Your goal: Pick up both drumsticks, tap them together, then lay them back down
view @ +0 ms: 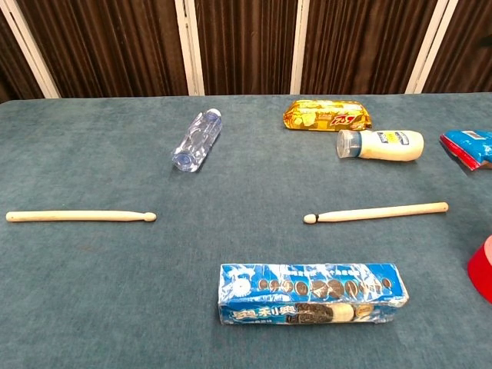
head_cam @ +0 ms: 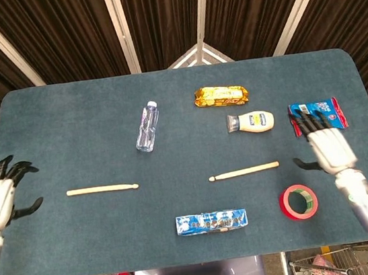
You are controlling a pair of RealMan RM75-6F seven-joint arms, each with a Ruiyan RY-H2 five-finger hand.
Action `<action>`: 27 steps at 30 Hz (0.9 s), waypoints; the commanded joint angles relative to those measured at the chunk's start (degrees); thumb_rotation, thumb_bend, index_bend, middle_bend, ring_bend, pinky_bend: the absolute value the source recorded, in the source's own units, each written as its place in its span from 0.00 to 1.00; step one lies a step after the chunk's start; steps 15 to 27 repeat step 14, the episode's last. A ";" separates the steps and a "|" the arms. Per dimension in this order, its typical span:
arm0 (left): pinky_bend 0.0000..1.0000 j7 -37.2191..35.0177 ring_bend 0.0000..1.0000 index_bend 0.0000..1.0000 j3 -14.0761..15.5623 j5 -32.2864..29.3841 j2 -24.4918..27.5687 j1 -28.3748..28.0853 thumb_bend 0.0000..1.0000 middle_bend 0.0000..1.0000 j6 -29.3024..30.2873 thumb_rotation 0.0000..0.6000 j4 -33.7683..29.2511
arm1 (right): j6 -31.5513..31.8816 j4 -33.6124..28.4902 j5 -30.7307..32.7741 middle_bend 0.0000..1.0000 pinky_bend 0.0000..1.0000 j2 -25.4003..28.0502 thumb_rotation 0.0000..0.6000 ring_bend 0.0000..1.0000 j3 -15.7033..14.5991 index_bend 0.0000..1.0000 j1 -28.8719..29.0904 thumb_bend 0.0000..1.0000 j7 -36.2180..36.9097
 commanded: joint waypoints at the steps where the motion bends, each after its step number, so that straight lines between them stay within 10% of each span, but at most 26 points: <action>1: 0.00 -1.23 0.00 0.26 4.49 8.26 -5.01 7.20 0.32 0.14 9.27 1.00 5.30 | 12.86 -1.02 -5.78 0.03 0.01 2.28 1.00 0.11 -3.50 0.00 -9.68 0.25 -1.53; 27: 0.00 0.49 0.00 0.24 5.24 7.27 -7.87 12.46 0.32 0.12 12.23 1.00 8.45 | 17.93 1.53 -9.53 0.03 0.00 4.17 1.00 0.11 -7.49 0.00 -16.86 0.25 -6.50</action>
